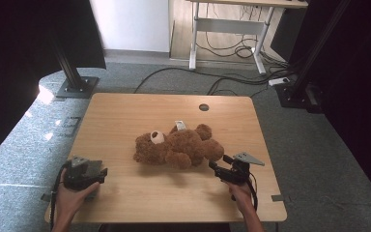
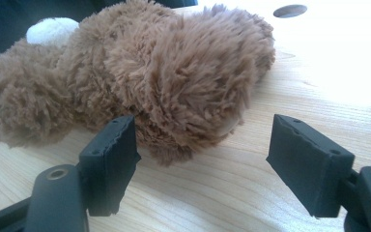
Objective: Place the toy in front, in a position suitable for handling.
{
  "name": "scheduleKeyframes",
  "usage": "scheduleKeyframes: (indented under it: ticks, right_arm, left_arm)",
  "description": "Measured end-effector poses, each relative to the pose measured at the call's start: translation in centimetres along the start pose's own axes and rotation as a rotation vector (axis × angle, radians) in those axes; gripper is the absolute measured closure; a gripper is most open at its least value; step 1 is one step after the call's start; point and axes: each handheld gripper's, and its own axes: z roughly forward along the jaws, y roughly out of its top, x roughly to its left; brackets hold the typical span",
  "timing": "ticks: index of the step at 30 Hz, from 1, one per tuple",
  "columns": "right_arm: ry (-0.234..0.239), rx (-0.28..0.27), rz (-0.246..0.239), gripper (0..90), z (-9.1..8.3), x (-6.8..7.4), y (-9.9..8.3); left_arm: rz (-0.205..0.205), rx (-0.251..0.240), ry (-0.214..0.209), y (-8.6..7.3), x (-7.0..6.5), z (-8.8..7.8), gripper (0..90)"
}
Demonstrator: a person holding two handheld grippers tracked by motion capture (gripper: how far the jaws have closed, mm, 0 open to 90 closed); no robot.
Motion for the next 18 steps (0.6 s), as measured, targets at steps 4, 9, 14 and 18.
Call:
scheduleKeyframes:
  ticks: [4, 9, 14, 18]
  right_arm:
    - [0.001, 0.006, -0.004, 25.6, 0.1, 0.1, -0.1]
    - [0.009, 0.009, -0.006, 25.6, 0.2, 0.2, -0.2]
    - [0.006, 0.012, -0.008, 26.1, 0.2, 0.2, -0.2]
    - [0.001, 0.003, -0.005, 26.5, 0.0, 0.1, -0.1]
  left_arm:
    - [-0.007, 0.034, 0.033, -0.6, 0.6, 1.0, 15.8]
    - [-0.002, 0.069, 0.068, -0.9, 1.0, 1.8, 16.0]
    - [-0.002, 0.115, 0.096, -1.6, 1.4, 2.8, 21.8]
    - [-0.002, 0.117, 0.106, -1.6, 1.4, 2.8, 26.4]
